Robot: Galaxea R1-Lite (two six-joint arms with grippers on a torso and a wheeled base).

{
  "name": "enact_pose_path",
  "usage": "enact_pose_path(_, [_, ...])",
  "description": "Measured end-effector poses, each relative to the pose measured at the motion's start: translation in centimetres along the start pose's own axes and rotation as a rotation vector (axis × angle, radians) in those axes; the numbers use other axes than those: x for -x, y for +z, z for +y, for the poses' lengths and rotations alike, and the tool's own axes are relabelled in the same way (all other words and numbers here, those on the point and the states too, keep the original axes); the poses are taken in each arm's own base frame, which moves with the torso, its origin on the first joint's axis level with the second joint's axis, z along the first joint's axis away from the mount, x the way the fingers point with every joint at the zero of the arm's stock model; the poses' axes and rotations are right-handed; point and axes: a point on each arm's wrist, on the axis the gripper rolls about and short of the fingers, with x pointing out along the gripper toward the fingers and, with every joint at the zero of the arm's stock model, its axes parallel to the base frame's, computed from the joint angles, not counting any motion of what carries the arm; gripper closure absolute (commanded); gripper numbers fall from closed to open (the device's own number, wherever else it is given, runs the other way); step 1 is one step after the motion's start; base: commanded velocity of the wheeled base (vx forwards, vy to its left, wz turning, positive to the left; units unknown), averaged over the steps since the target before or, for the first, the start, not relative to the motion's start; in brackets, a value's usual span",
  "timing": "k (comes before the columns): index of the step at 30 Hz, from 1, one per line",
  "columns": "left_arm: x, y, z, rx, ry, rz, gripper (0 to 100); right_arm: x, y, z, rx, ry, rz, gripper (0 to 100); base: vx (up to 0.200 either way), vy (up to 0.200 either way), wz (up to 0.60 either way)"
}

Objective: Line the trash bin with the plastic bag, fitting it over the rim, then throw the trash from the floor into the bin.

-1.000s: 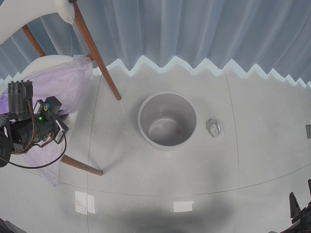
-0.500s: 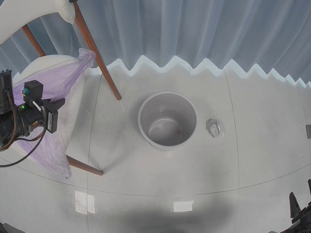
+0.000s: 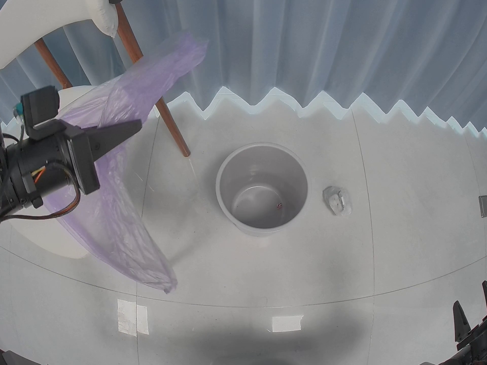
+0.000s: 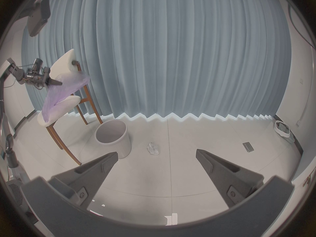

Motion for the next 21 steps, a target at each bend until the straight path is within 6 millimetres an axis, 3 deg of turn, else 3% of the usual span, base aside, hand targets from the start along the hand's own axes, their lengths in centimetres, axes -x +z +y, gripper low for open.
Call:
enact_pose_path(8, [-2.0, 2.0, -3.1, 0.066, -0.16, -0.047, 100, 0.0, 0.0, 0.0, 0.0, -0.001, 0.0, 0, 0.0, 0.0, 0.0])
enact_pose_path(21, [-9.6, 3.8, -4.7, 0.096, -0.225, -0.126, 100, 0.0, 0.0, 0.0, 0.0, -0.001, 0.0, 0, 0.0, 0.0, 0.0])
